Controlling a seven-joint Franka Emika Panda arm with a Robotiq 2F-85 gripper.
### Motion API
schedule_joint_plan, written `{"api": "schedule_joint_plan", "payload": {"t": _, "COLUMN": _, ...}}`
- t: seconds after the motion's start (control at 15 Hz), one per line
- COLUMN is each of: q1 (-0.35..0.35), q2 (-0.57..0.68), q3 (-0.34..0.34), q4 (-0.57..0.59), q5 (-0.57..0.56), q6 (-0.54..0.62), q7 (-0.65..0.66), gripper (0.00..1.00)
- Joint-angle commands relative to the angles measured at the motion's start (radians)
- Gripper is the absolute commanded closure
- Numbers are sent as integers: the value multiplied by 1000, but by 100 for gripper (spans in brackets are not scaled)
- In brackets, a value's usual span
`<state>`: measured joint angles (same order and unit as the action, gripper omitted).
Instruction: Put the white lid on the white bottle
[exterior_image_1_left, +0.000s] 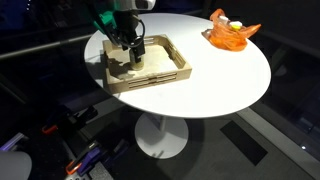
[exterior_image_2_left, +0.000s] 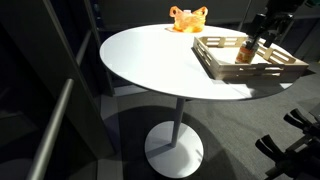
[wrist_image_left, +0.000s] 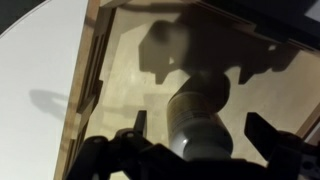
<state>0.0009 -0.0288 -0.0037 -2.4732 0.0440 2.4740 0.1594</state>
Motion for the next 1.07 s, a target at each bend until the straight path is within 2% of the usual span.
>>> {"api": "schedule_joint_plan", "payload": {"t": 0.0, "q1": -4, "q2": -13, "q3": -1, "q4": 2, "q5": 11, "q6": -1, "q7": 7, "gripper": 0}}
{"api": "schedule_joint_plan", "payload": {"t": 0.27, "q1": -11, "q2": -22, "q3": -10, "q4": 55, "q5": 7, "q6": -61, "q7": -11, "gripper": 0}}
{"api": "schedule_joint_plan", "payload": {"t": 0.67, "q1": -14, "q2": -10, "q3": -16, "q4": 182, "q5": -11, "q6": -290, "q7": -49, "gripper": 0}}
{"api": "schedule_joint_plan", "payload": {"t": 1.0, "q1": -18, "q2": 3, "q3": -19, "q4": 280, "q5": -85, "q6": -448, "q7": -41, "gripper": 0}}
